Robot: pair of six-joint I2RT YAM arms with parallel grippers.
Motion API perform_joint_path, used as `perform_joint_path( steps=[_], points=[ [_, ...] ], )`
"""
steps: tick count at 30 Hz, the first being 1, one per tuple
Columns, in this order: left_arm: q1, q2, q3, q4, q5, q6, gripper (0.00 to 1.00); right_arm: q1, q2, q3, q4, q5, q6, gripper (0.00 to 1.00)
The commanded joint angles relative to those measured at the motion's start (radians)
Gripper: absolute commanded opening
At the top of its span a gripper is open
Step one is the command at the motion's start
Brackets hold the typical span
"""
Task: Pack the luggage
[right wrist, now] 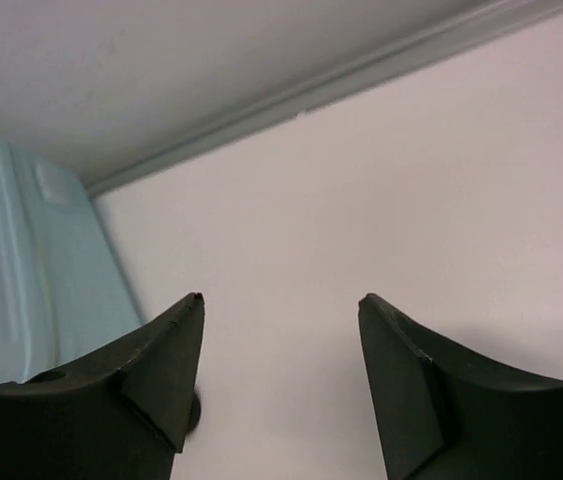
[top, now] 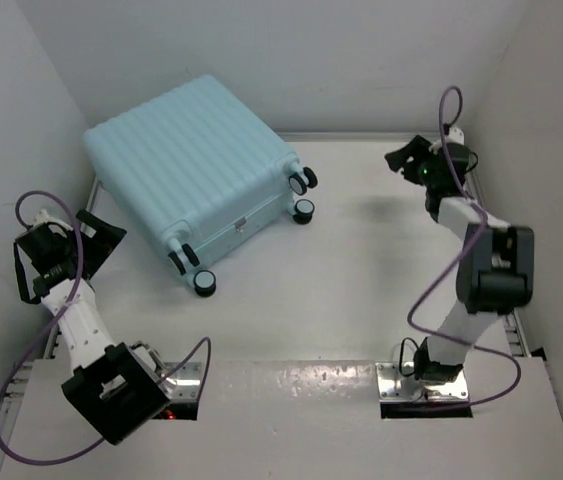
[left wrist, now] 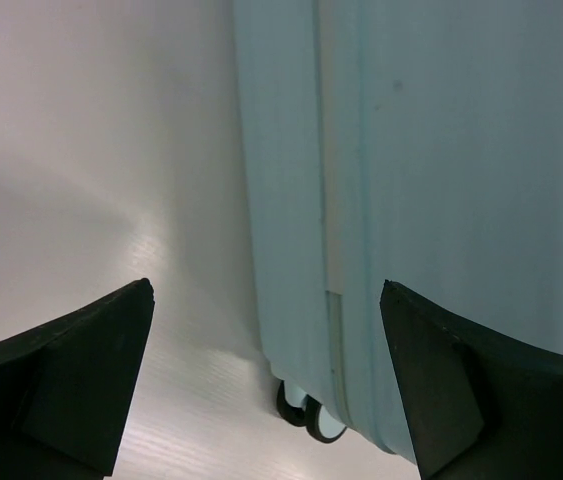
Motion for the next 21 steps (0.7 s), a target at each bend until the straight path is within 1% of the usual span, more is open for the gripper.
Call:
perform_joint_path(
  steps=[1,2,3,4,5,6,7,8,10,11,12,13,14,16,17,19,20,21],
  points=[
    [0.019,-0.054,-0.01,0.04,0.073,-0.028,0.99,0.092,-0.248,-0.311,-0.004,-0.063,-0.125,0.62],
    [0.019,-0.054,-0.02,0.04,0.093,-0.028,0.99,0.138,-0.35,-0.361,0.001,-0.087,-0.127,0.61],
    [0.028,-0.054,-0.02,0.019,0.113,-0.014,0.99,0.172,-0.441,-0.451,0.031,-0.089,-0.13,0.61],
    [0.029,-0.054,-0.02,0.009,0.134,-0.002,0.99,0.292,-0.478,-0.516,0.039,-0.089,-0.137,0.59],
    [0.029,-0.063,-0.02,0.0,0.175,-0.002,0.99,0.342,-0.549,-0.543,0.048,-0.06,-0.145,0.59],
    [0.029,-0.063,-0.02,-0.02,0.176,-0.002,0.99,0.441,-0.595,-0.582,0.091,-0.017,-0.165,0.59],
    [0.038,-0.072,-0.02,-0.02,0.19,-0.002,0.99,0.542,-0.612,-0.595,0.098,0.014,-0.176,0.59],
    [0.038,-0.086,-0.029,-0.029,0.199,-0.014,0.99,0.591,-0.614,-0.609,0.107,0.099,-0.209,0.58],
    [0.038,-0.1,-0.029,-0.041,0.21,-0.025,0.99,0.728,-0.565,-0.623,0.212,0.234,-0.22,0.56],
    [0.038,-0.1,-0.029,-0.052,0.21,-0.025,0.99,0.772,-0.548,-0.62,0.226,0.271,-0.211,0.55],
    [0.038,-0.112,-0.029,-0.07,0.219,-0.025,0.99,0.795,-0.487,-0.61,0.239,0.279,-0.223,0.53],
    [0.038,-0.123,-0.029,-0.079,0.219,-0.016,0.99,0.851,-0.465,-0.598,0.239,0.287,-0.232,0.48],
    [0.038,-0.123,-0.029,-0.089,0.219,-0.002,0.99,0.862,-0.403,-0.554,0.246,0.323,-0.234,0.47],
    [0.038,-0.132,-0.02,-0.119,0.21,0.008,0.99,0.881,-0.355,-0.52,0.254,0.336,-0.231,0.46],
    [0.038,-0.132,-0.02,-0.129,0.21,0.02,0.98,0.908,-0.306,-0.45,0.253,0.371,-0.236,0.44],
    [0.038,-0.141,-0.009,-0.147,0.199,0.032,0.98,0.927,-0.237,-0.403,0.234,0.41,-0.254,0.44],
    [0.047,-0.153,-0.009,-0.159,0.199,0.041,0.98,0.932,-0.191,-0.336,0.239,0.411,-0.255,0.43],
    [0.047,-0.153,-0.009,-0.159,0.199,0.041,0.98,0.935,-0.172,-0.319,0.249,0.417,-0.251,0.43]
  ],
)
